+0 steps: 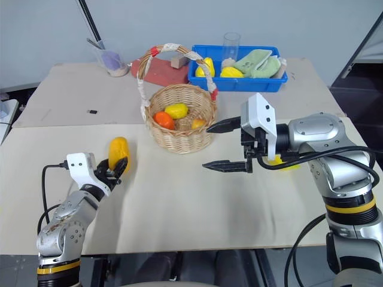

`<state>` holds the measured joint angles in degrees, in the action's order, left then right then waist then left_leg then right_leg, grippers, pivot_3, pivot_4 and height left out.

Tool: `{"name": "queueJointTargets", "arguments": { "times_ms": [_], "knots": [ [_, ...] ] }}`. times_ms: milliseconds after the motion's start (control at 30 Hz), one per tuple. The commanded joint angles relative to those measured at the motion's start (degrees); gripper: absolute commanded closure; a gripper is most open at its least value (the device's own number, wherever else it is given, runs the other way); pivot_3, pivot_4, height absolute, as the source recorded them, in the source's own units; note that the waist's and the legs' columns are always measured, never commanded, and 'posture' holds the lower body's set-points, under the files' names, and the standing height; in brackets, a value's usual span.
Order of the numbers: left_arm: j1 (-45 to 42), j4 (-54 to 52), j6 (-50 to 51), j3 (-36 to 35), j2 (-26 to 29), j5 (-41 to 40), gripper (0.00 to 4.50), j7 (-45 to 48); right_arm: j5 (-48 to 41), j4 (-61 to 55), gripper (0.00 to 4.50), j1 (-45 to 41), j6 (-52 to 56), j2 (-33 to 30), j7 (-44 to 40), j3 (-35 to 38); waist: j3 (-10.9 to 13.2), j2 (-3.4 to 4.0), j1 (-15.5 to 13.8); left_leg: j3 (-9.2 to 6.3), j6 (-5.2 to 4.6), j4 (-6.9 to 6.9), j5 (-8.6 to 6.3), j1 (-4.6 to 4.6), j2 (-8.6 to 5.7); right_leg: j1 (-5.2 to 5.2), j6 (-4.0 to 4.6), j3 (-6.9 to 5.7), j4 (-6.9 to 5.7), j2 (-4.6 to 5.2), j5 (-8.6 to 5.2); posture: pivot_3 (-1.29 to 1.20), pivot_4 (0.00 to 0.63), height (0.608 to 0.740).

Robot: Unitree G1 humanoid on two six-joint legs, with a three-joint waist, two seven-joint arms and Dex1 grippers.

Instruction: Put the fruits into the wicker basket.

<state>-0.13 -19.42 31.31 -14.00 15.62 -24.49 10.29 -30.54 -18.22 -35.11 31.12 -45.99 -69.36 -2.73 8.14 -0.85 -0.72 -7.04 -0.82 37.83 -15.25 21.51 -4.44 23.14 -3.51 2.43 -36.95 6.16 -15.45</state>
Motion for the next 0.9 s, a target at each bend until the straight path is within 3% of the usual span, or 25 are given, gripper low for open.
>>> {"name": "queueJointTargets", "arguments": {
  "times_ms": [33, 133, 233, 333, 600, 733, 900],
  "knots": [
    [1.9, -5.7, -3.6, 0.1, 2.7, -1.1, 2.12, 5.7, -1.1, -2.5, 0.00, 0.1, -0.5, -0.4, 1.2, 2.4, 0.0, 0.00, 0.1, 0.00, 0.00, 0.00, 0.00, 0.00, 0.00, 0.01, 0.00, 0.01, 0.00, 0.00, 0.00, 0.00, 0.150, 0.740],
    [2.9, -13.9, -2.2, -0.9, 9.6, -6.8, 2.12, 15.1, -1.5, -2.8, 0.00, 1.0, 0.3, -1.5, 2.3, 4.3, 0.0, -0.07, 0.0, 0.00, 0.00, 0.00, 0.00, 0.14, 0.02, 0.12, 0.00, 0.00, 0.01, 0.00, 0.00, 0.00, 0.150, 0.740],
    [2.1, -17.2, 0.0, -1.9, 13.6, -11.3, 2.12, 17.9, -1.6, -2.7, 0.00, 1.5, 0.6, -2.1, 3.1, 5.4, 0.0, -0.05, -0.3, -0.01, 0.04, 0.02, 0.02, 0.21, 0.04, 0.13, 0.03, -0.03, 0.05, 0.05, 0.02, 0.00, 0.150, 0.740],
    [-11.9, -17.6, 3.5, 2.0, 16.2, -13.8, 2.12, 17.6, -2.0, -3.1, 0.00, 2.9, 1.7, -3.3, 4.7, 7.9, 0.1, -0.11, -1.0, -0.01, 0.04, 0.03, 0.03, 0.15, 0.03, 0.02, 0.03, -0.08, 0.07, 0.05, 0.02, 0.00, 0.150, 0.740],
    [-33.7, 4.8, -5.5, 16.1, 10.7, 2.5, 2.12, 17.2, -2.5, -5.2, 0.00, 4.9, 2.9, -4.1, 8.6, 9.3, 0.1, -0.14, -0.5, 0.22, 0.05, 0.04, 0.08, 0.05, 0.05, 0.04, 0.02, -0.04, 0.05, -0.08, 0.12, 0.00, 0.150, 0.740],
    [-37.8, 14.2, -12.7, 18.3, 9.7, 8.5, 0.23, 19.1, -2.7, -6.0, 0.00, 5.7, 3.5, -4.3, 10.4, 10.3, 0.1, -0.19, 0.1, 0.22, 0.27, 0.05, 0.21, 0.19, 0.05, 0.16, 0.02, -0.04, 0.04, -0.07, 0.12, 0.00, 0.150, 0.740],
    [-37.5, 14.0, -14.4, 18.2, 8.9, 6.6, 0.11, 24.1, -2.3, -6.3, 0.00, 8.2, 4.4, -4.8, 13.5, 11.8, 0.1, -0.19, 0.1, 0.23, 0.28, 0.05, 0.22, 0.22, 0.05, 0.16, 0.00, -0.04, 0.06, -0.05, 0.13, 0.00, 0.150, 0.740]
  ]
}}
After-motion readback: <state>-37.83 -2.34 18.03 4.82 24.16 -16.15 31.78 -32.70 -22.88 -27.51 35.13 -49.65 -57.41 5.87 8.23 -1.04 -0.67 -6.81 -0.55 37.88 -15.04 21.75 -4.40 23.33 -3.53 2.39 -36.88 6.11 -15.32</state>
